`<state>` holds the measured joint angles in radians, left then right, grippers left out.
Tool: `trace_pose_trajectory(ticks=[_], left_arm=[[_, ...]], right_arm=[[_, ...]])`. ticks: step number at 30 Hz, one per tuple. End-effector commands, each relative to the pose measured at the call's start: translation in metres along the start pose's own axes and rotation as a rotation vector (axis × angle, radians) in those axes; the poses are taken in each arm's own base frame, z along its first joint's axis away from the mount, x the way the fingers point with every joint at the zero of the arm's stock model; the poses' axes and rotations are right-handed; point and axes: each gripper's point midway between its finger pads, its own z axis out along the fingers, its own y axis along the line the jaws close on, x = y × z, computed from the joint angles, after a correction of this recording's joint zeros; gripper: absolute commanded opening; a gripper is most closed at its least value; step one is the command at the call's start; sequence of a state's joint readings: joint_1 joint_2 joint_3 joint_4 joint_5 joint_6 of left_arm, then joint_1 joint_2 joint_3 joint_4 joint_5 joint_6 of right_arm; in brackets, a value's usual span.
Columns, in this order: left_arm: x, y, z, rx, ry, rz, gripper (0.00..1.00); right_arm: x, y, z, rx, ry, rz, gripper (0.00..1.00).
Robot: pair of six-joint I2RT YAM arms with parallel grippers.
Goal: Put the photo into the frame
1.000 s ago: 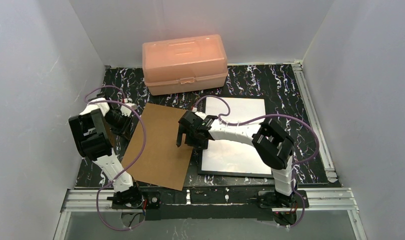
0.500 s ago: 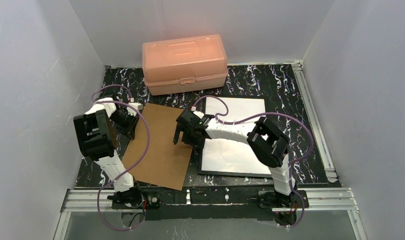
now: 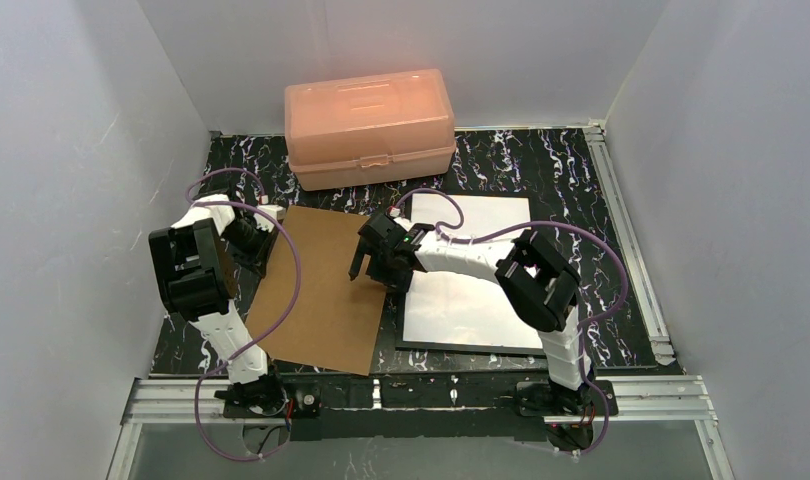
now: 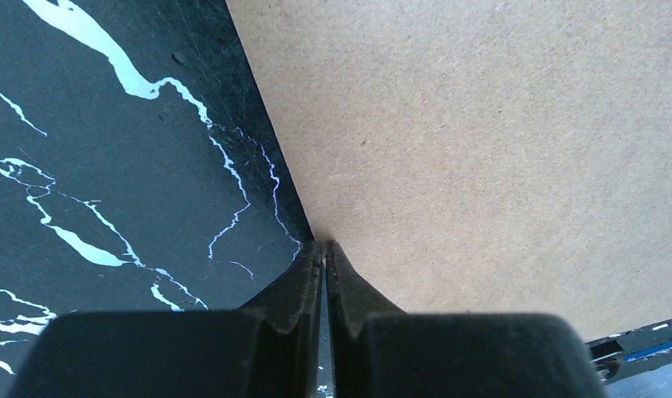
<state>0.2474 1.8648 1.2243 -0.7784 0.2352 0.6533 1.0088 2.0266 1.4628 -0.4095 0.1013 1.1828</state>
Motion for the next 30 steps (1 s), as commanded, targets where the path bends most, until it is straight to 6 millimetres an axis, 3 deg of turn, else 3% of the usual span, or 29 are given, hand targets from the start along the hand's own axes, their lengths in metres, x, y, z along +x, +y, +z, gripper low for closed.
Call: trace_pose_trajectory(ticks=[1,18,30], left_arm=[[-0.002,-0.046,0.027,0.203,-0.002,-0.003,0.0],[-0.002,-0.054,0.031,0.195,0.033,0.029,0.0],[-0.009,-0.075,0.03,0.219,0.065,0.085,0.0]], right_arm=[[-0.023,0.118,-0.046,-0.413,-0.054,0.051,0.98],[-0.029,0.131,-0.098,-0.535,-0.084,0.065,0.98],[-0.034,0.106,-0.109,-0.513,-0.126,0.106,0.98]])
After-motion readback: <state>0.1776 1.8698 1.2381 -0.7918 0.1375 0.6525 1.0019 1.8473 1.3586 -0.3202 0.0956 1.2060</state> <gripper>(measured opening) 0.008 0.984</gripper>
